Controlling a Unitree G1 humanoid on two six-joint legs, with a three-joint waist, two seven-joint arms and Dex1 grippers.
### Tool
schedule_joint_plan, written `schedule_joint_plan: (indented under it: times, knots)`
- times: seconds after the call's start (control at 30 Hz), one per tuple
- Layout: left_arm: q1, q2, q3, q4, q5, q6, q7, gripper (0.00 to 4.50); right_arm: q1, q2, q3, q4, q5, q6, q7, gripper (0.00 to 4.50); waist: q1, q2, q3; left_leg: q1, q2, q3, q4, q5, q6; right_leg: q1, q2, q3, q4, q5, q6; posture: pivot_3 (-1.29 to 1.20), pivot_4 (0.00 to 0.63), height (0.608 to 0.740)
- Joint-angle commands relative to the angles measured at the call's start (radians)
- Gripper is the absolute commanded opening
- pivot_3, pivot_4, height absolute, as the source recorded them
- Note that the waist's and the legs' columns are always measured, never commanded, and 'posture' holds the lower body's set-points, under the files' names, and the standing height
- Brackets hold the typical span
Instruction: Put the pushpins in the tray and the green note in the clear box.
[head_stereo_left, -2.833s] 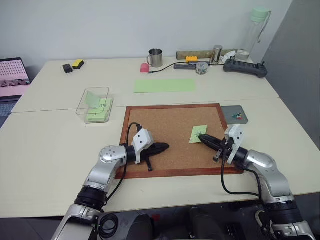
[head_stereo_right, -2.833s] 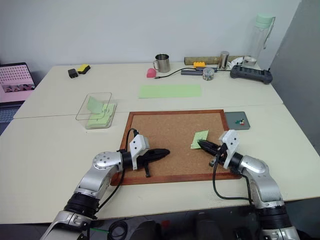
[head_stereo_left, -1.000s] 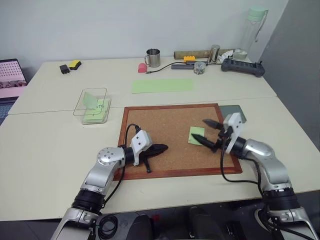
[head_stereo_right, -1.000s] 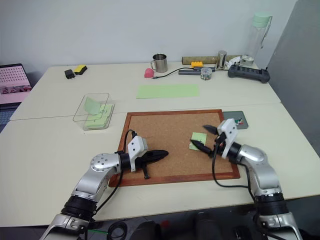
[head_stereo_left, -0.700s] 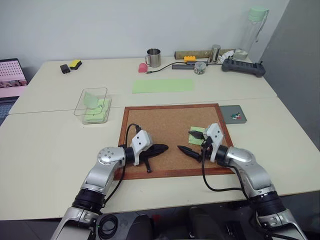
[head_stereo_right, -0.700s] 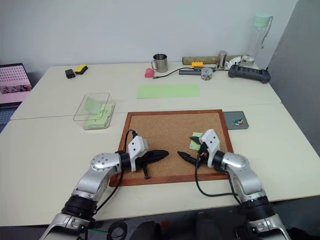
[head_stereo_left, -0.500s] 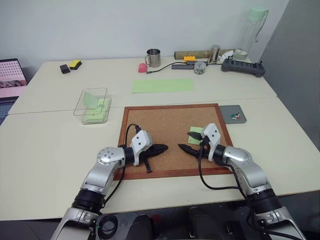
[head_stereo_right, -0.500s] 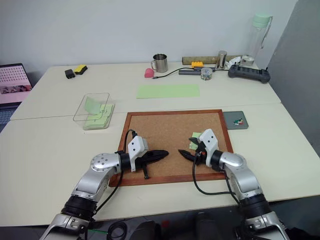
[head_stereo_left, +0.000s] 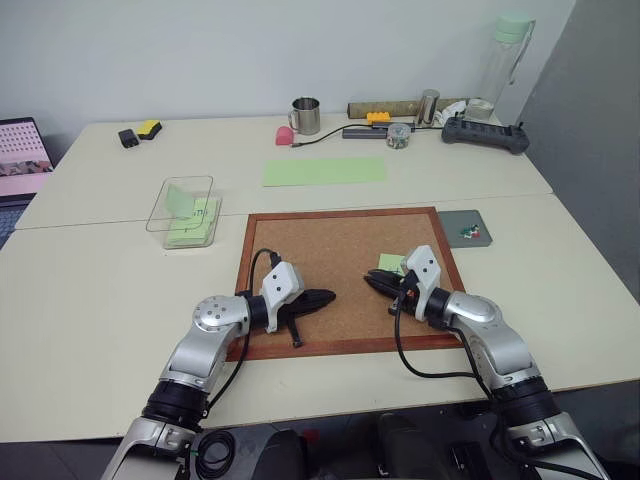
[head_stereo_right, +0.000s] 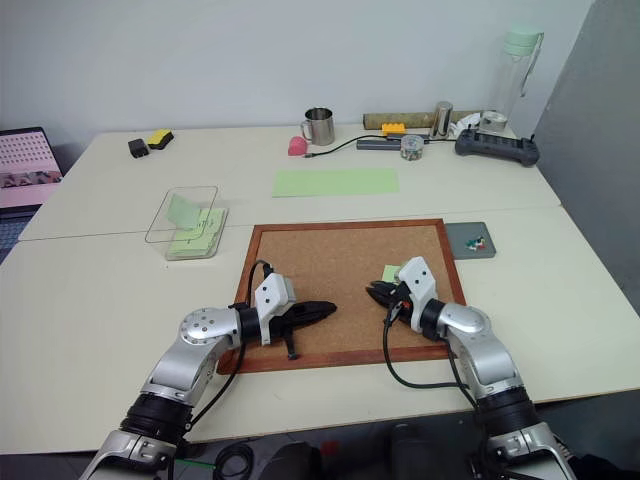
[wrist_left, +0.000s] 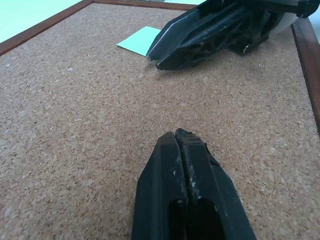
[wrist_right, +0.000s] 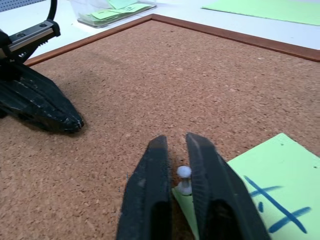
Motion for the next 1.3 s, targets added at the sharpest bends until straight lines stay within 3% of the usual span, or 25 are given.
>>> schedule_joint_plan:
  times: [0.03,0.37,0.57,0.7,0.97,1.17,1.3]
  knots:
    - [0.027,0.009,-0.023,0.024,0.019,0.022,-0.002,0.00,-0.013,-0.005,-0.022,-0.005,-0.004,-0.008,-0.007,0.03,0.000,0.000,0.000,0.000,0.000,0.000,0.000,0.000,0.000,0.000,0.000,0.000,0.000,0.000,0.000,0.00,0.150,0.740]
    - [0.026,0.007,-0.023,0.027,0.020,0.024,0.001,0.00,-0.032,0.001,-0.051,-0.179,0.071,0.038,0.009,0.03,0.001,0.000,0.000,0.000,0.000,0.000,0.000,0.000,0.000,0.000,0.000,0.000,0.000,0.000,0.000,0.00,0.150,0.740]
    - [0.019,0.001,-0.021,0.031,0.016,0.033,0.007,0.00,-0.031,-0.058,-0.021,-0.190,0.005,-0.020,0.035,0.03,0.002,0.000,0.000,0.000,0.000,0.000,0.000,0.000,0.000,0.000,0.000,-0.001,0.000,0.000,0.000,0.00,0.150,0.740]
    - [-0.008,-0.030,0.019,-0.024,-0.071,0.152,0.019,0.00,-0.053,-0.099,-0.017,-0.152,-0.051,-0.095,0.040,0.03,0.003,-0.001,0.000,-0.001,0.000,0.000,0.000,0.000,0.000,0.000,0.000,0.000,0.000,0.000,0.000,0.00,0.150,0.740]
    - [-0.135,-0.118,0.196,-0.144,-0.396,0.537,0.108,1.49,-0.067,-0.183,0.038,-0.077,-0.165,-0.274,0.100,0.00,0.004,-0.009,0.005,-0.003,0.000,-0.002,0.001,0.000,0.000,-0.001,0.000,-0.003,-0.001,0.000,0.000,0.00,0.150,0.740]
    - [-0.199,-0.145,0.272,-0.185,-0.561,0.719,0.159,2.55,-0.084,-0.229,0.075,-0.052,-0.224,-0.419,0.150,0.00,0.005,-0.009,0.006,-0.004,0.000,-0.002,0.001,0.000,0.000,-0.001,0.000,-0.002,-0.002,0.000,0.000,0.00,0.150,0.740]
    - [-0.204,-0.147,0.286,-0.189,-0.590,0.748,0.182,3.37,-0.103,-0.255,0.087,-0.043,-0.255,-0.518,0.167,0.00,0.006,-0.009,0.006,-0.004,0.000,-0.003,0.001,0.000,0.000,-0.001,0.000,-0.003,-0.002,0.000,0.000,0.00,0.150,0.740]
